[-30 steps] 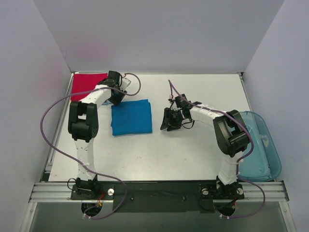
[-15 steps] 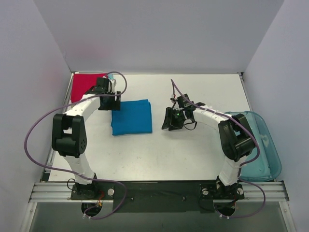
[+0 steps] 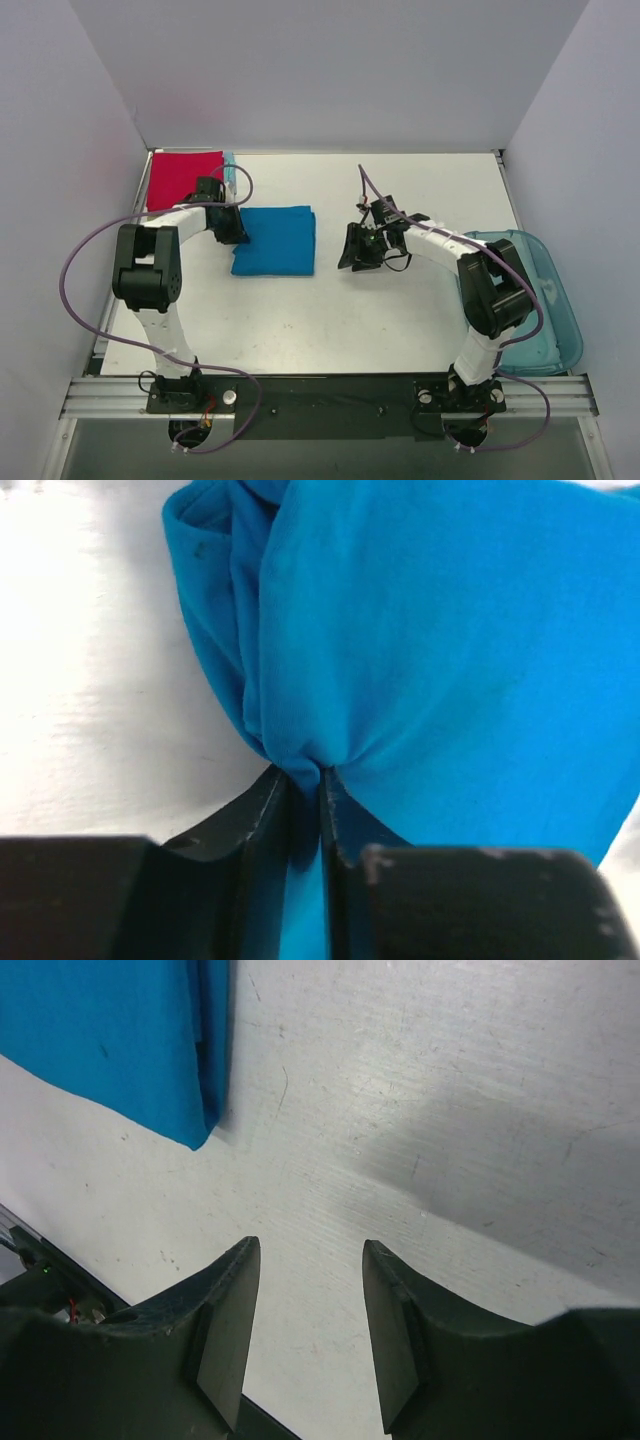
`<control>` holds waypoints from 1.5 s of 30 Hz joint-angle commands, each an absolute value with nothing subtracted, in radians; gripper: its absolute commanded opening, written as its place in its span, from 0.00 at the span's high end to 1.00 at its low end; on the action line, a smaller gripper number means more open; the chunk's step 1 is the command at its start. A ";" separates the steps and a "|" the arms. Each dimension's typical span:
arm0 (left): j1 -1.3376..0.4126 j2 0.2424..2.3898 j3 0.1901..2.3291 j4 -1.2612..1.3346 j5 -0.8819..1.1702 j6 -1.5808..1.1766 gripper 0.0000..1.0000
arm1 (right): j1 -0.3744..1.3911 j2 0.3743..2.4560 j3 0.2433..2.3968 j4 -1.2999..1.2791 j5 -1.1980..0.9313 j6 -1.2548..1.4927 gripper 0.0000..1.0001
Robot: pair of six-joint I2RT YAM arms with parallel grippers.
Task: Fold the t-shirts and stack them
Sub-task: Put the neatly folded tshirt into the corner of the board with the left arm
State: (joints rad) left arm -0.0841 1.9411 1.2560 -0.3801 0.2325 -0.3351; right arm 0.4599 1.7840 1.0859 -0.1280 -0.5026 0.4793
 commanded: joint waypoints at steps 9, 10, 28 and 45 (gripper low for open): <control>-0.087 1.957 1.399 -0.439 0.252 -0.210 1.00 | 0.396 1.640 1.082 -0.173 -0.483 0.476 0.59; -0.089 1.957 1.423 -0.468 0.232 -0.171 1.00 | 0.387 1.635 1.078 -0.173 -0.483 0.474 0.59; -0.110 2.186 2.080 -0.678 -0.196 0.178 1.00 | 0.333 1.611 1.065 -0.215 -0.474 0.442 0.59; -0.025 2.299 2.368 -0.676 -0.250 0.123 1.00 | 0.333 1.614 1.072 -0.264 -0.442 0.423 0.59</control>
State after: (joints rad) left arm -0.0742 2.3066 2.2944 -0.7116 -0.2291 0.1654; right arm 0.3389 1.6566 1.0695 -0.2222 -0.4622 0.4400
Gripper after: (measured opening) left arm 0.042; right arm 0.412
